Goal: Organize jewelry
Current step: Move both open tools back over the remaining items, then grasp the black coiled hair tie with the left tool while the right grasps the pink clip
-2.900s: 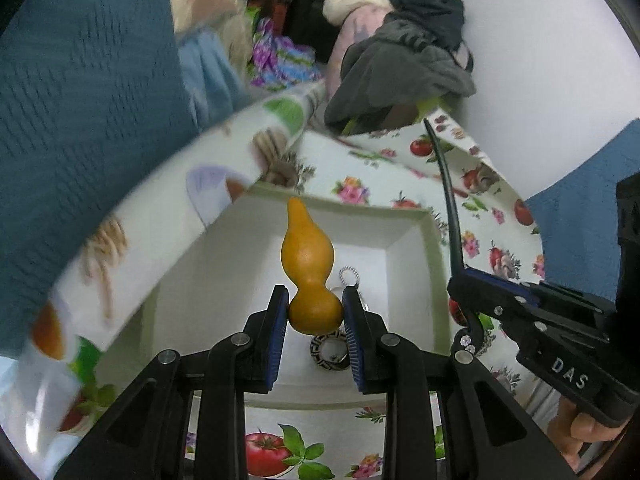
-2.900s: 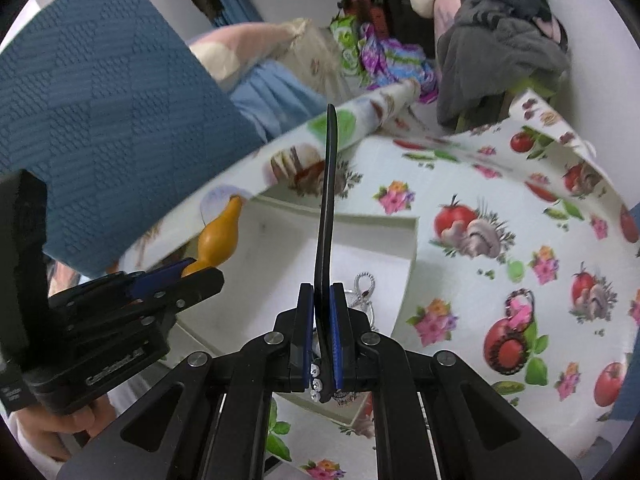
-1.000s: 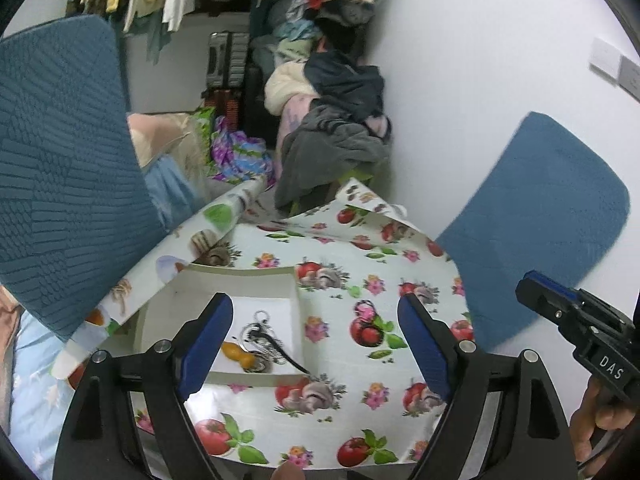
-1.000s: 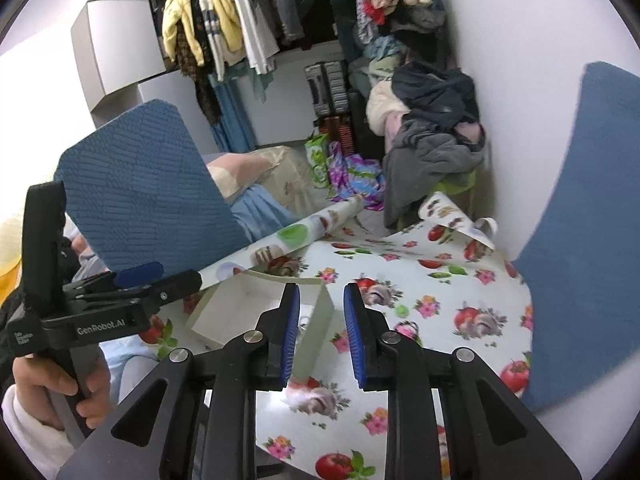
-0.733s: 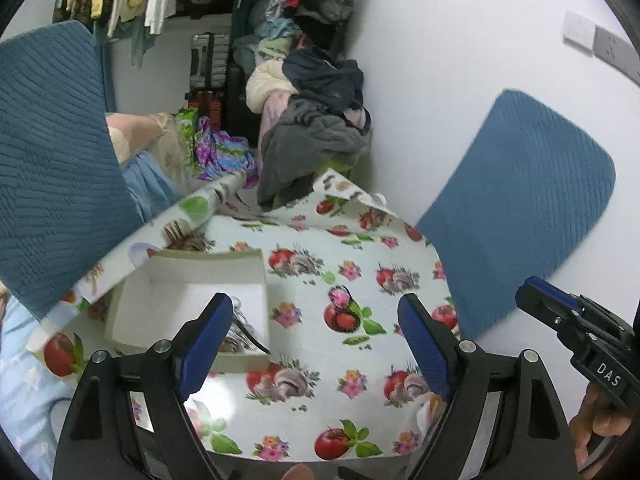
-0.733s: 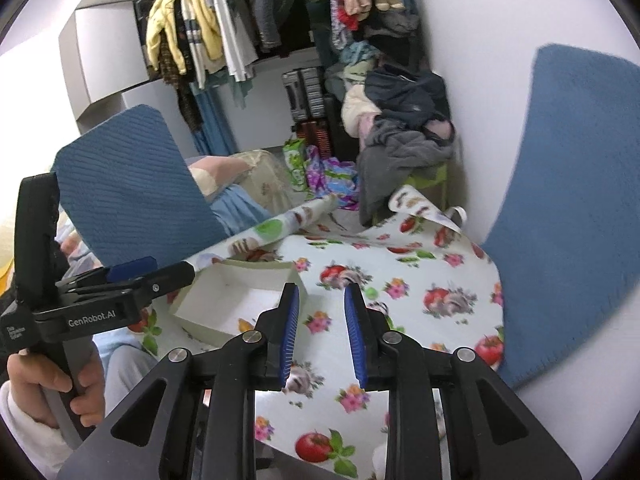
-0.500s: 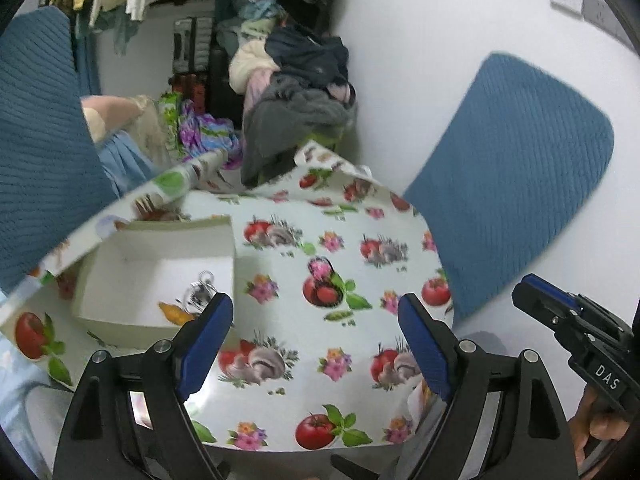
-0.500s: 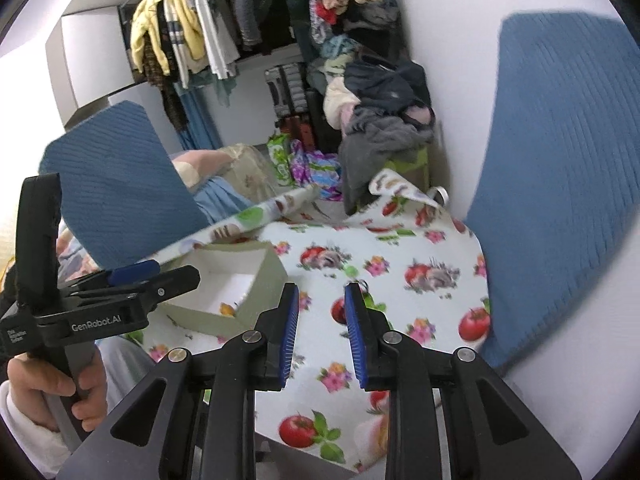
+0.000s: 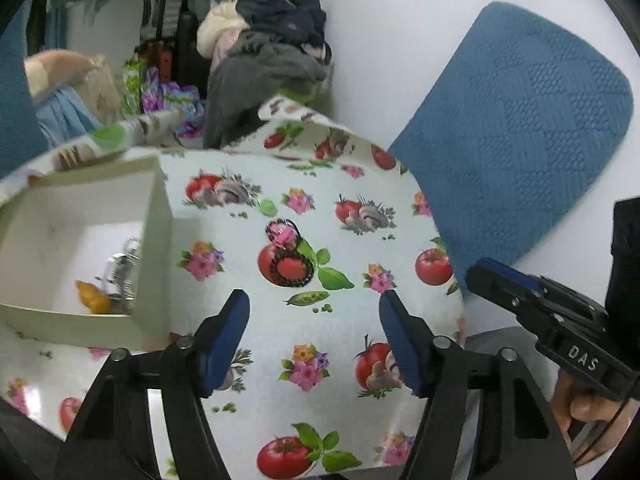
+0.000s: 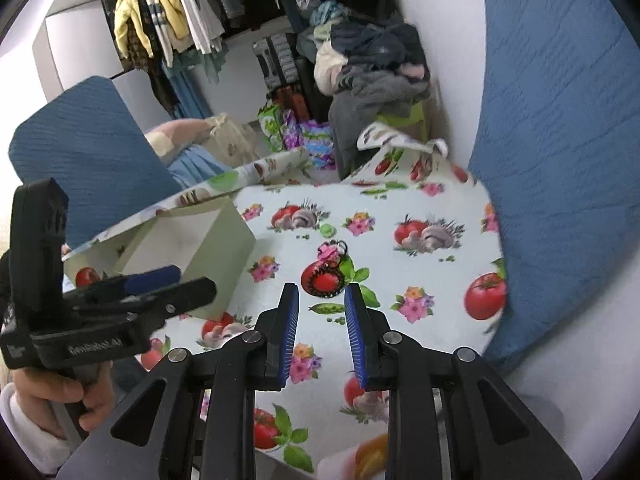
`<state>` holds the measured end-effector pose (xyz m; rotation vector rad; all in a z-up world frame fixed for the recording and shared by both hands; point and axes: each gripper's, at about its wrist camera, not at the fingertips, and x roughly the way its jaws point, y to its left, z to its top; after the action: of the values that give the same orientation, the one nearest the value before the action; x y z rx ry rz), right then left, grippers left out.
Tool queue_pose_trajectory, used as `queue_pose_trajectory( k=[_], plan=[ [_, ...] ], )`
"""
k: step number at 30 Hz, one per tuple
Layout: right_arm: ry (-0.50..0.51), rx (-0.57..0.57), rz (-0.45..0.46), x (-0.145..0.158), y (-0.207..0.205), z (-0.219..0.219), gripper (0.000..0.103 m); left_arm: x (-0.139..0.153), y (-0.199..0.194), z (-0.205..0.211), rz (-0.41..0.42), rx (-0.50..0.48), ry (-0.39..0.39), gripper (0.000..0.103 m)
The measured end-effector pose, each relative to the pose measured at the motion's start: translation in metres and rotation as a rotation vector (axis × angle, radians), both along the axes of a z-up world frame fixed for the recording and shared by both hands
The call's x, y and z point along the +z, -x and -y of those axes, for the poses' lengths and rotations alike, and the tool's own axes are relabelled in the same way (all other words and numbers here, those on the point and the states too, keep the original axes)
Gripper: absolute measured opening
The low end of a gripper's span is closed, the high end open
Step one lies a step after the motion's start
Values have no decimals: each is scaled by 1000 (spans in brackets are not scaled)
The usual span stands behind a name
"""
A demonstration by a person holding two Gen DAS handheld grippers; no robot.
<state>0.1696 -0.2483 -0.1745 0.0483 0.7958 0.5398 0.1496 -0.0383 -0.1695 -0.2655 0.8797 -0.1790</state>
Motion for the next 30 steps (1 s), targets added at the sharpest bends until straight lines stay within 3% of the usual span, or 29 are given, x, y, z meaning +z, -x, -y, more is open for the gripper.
queue_pose_trajectory(
  k=[3,8,10,18,22,26,30],
  plan=[
    [3,32,-9,-19,-22,-4,22,-24,-17,2,-29,-3,1,53],
    [6,87,-33,-46,-61,-14,22,-59,-47,6,-56,-12,-21,51],
    [16,109,-44,-55,-73,-20,22,-73,-62,5,-70,-9,-24,43],
    [46,185,-124,-95,-128,-45,22,-115,-102,10,-105,-18,-63,36],
    [63,228,-146,-108,-148,-59,22,-122,-108,8,-79,12,-86,33],
    [63,268,-167,-119,-169,-74,22,-129,-114,6,-86,6,-56,33],
    [76,291,-194,-131,-183,-85,22,-137,-117,8,-97,-5,-62,17]
  ],
)
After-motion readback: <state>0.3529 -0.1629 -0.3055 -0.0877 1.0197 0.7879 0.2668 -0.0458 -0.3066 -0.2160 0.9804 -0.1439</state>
